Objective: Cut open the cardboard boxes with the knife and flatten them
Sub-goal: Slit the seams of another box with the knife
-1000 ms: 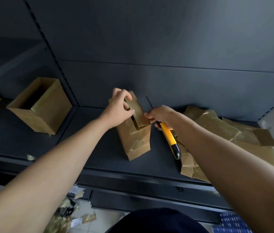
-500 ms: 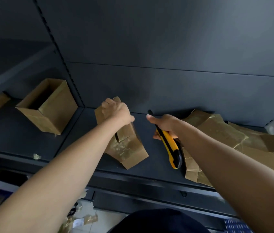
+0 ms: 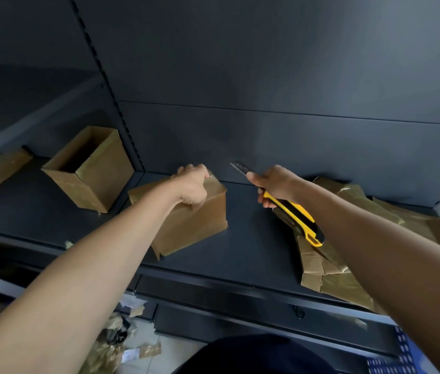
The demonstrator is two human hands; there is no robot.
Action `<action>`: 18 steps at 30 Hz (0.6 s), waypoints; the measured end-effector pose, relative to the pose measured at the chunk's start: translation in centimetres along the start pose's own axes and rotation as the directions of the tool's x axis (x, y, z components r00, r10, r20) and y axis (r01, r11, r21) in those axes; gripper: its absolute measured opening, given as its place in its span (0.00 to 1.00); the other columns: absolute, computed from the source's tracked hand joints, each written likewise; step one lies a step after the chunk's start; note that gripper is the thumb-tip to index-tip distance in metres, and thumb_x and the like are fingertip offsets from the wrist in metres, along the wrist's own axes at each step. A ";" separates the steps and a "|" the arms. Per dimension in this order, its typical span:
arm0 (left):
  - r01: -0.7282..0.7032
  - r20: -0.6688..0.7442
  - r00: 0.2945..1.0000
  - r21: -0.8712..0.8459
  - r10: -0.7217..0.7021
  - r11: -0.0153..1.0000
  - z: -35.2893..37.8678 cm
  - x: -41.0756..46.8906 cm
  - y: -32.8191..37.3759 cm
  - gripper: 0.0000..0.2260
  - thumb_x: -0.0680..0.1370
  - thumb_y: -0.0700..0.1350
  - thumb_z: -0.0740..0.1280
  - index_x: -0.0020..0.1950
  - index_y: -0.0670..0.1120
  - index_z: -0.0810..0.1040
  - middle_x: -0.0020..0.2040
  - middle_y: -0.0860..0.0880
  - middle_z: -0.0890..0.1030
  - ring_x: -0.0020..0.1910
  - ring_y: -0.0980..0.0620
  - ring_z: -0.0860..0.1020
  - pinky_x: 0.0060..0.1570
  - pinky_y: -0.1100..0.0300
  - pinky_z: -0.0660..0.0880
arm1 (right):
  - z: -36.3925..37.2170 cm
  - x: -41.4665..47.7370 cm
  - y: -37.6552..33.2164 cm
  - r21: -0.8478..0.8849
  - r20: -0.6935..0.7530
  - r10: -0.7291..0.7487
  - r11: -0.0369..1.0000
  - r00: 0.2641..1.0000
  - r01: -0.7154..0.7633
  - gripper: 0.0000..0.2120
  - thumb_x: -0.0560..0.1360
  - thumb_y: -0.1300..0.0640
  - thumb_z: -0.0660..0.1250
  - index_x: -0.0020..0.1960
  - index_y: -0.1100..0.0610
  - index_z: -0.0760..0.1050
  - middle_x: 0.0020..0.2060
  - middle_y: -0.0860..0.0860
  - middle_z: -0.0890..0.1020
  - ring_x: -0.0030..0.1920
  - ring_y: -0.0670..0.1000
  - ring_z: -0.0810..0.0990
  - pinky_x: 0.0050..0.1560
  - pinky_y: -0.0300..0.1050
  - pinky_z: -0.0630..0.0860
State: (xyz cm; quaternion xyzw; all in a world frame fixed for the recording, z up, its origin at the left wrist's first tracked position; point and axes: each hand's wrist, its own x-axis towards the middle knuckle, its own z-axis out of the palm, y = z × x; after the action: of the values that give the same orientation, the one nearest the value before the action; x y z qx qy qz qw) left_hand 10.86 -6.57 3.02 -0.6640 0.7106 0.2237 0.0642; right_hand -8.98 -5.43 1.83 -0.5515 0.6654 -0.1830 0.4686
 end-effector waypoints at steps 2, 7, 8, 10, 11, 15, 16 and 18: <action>-0.078 0.039 0.996 -0.032 0.079 0.996 -0.1 -0.2 -0.4 0.31 0.67 0.36 0.75 0.67 0.49 0.67 0.63 0.49 0.67 0.64 0.47 0.66 0.60 0.51 0.70 | 0.0 -0.2 -0.4 -0.080 -0.001 0.008 0.997 1.000 -0.008 0.22 0.81 0.43 0.54 0.44 0.61 0.70 0.34 0.56 0.74 0.28 0.53 0.73 0.27 0.42 0.73; -0.233 0.041 0.969 -0.189 0.244 0.954 -0.2 -0.5 -1.1 0.15 0.70 0.42 0.75 0.52 0.50 0.74 0.47 0.53 0.72 0.44 0.55 0.72 0.45 0.60 0.69 | 0.3 -0.7 -0.8 -0.322 0.085 -0.052 0.944 0.995 0.077 0.14 0.83 0.55 0.51 0.45 0.59 0.70 0.37 0.59 0.74 0.34 0.59 0.76 0.37 0.52 0.78; -0.248 0.037 0.965 -0.203 0.260 0.947 -0.2 -0.6 -1.3 0.12 0.71 0.41 0.74 0.51 0.49 0.75 0.45 0.54 0.73 0.42 0.56 0.72 0.45 0.61 0.70 | 0.4 -0.7 -0.9 -0.343 0.088 -0.060 0.935 0.994 0.087 0.13 0.83 0.55 0.52 0.45 0.59 0.70 0.36 0.58 0.74 0.33 0.58 0.76 0.36 0.51 0.78; -0.276 0.021 0.958 -0.201 0.286 0.940 -0.1 -0.6 -1.6 0.09 0.72 0.39 0.72 0.49 0.49 0.76 0.42 0.55 0.73 0.42 0.56 0.72 0.46 0.61 0.70 | 0.4 -0.7 -0.9 -0.394 0.075 -0.076 0.914 0.994 0.099 0.13 0.82 0.52 0.56 0.46 0.60 0.71 0.34 0.56 0.75 0.31 0.56 0.75 0.33 0.47 0.77; -0.288 0.014 0.955 -0.197 0.297 0.937 0.0 -0.6 -1.8 0.08 0.73 0.39 0.72 0.48 0.49 0.77 0.42 0.55 0.73 0.42 0.56 0.72 0.46 0.62 0.70 | 0.4 -0.6 -0.9 -0.416 0.080 -0.081 0.903 0.993 0.107 0.14 0.81 0.51 0.57 0.46 0.60 0.72 0.33 0.55 0.76 0.30 0.54 0.75 0.32 0.45 0.77; -0.311 0.020 0.946 -0.220 0.323 0.925 0.3 -0.4 -2.3 0.07 0.74 0.39 0.71 0.46 0.50 0.77 0.42 0.55 0.74 0.41 0.58 0.72 0.41 0.65 0.69 | 0.2 -0.5 -1.1 -0.467 0.183 -0.060 0.873 0.981 0.141 0.14 0.80 0.48 0.60 0.43 0.57 0.74 0.33 0.54 0.78 0.30 0.52 0.77 0.31 0.43 0.76; -0.313 0.026 0.945 -0.222 0.326 0.924 0.3 -0.4 -2.4 0.07 0.74 0.39 0.71 0.46 0.50 0.77 0.41 0.55 0.74 0.40 0.58 0.72 0.41 0.65 0.69 | 0.1 -0.6 -1.3 -0.472 0.212 -0.049 0.869 0.976 0.146 0.14 0.80 0.49 0.61 0.43 0.58 0.74 0.33 0.54 0.79 0.30 0.53 0.78 0.32 0.44 0.78; -0.316 0.039 0.942 -0.218 0.332 0.923 0.2 -0.3 -2.3 0.07 0.74 0.39 0.71 0.47 0.50 0.77 0.41 0.55 0.73 0.40 0.57 0.71 0.40 0.64 0.68 | 0.0 -0.6 -1.7 -0.507 0.235 -0.035 0.849 0.971 0.153 0.14 0.79 0.49 0.62 0.44 0.59 0.76 0.34 0.55 0.79 0.33 0.53 0.78 0.37 0.47 0.80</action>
State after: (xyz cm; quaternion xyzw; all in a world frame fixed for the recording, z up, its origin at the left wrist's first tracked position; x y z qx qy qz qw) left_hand 13.07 -6.23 2.42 -0.5312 0.7803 0.3296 -0.0171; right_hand -8.10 -5.44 3.39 -0.7062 0.6071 0.0424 0.3617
